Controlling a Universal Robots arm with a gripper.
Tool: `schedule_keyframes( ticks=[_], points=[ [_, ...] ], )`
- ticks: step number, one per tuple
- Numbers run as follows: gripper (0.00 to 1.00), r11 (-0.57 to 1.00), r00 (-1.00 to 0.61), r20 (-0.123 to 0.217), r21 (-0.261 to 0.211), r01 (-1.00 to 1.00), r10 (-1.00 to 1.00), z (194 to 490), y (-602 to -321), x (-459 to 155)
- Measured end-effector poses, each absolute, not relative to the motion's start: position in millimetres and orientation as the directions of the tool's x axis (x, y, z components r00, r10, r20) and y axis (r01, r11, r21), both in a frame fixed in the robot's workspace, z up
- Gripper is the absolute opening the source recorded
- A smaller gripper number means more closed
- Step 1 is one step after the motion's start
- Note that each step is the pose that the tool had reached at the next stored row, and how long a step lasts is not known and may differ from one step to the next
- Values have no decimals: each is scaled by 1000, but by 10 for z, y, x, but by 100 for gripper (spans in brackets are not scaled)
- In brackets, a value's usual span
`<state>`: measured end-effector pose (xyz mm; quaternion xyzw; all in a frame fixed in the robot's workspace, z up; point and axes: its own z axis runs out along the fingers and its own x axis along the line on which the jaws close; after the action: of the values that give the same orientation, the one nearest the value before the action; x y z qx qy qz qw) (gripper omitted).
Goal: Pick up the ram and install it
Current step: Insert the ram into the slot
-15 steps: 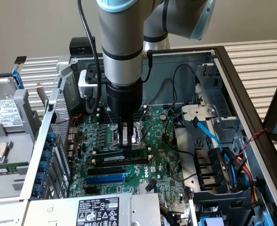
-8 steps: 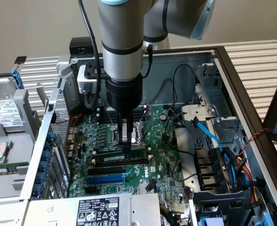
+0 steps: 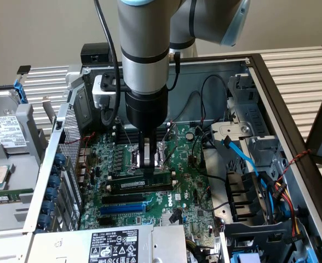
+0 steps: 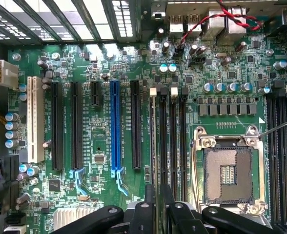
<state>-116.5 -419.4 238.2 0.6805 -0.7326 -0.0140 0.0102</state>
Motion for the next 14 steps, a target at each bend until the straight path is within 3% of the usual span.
schedule_keyframes(
  ticks=[14],
  points=[
    [19,74,-74,-3,43,-996,-997,2359,-4204,-1151]
  ],
)
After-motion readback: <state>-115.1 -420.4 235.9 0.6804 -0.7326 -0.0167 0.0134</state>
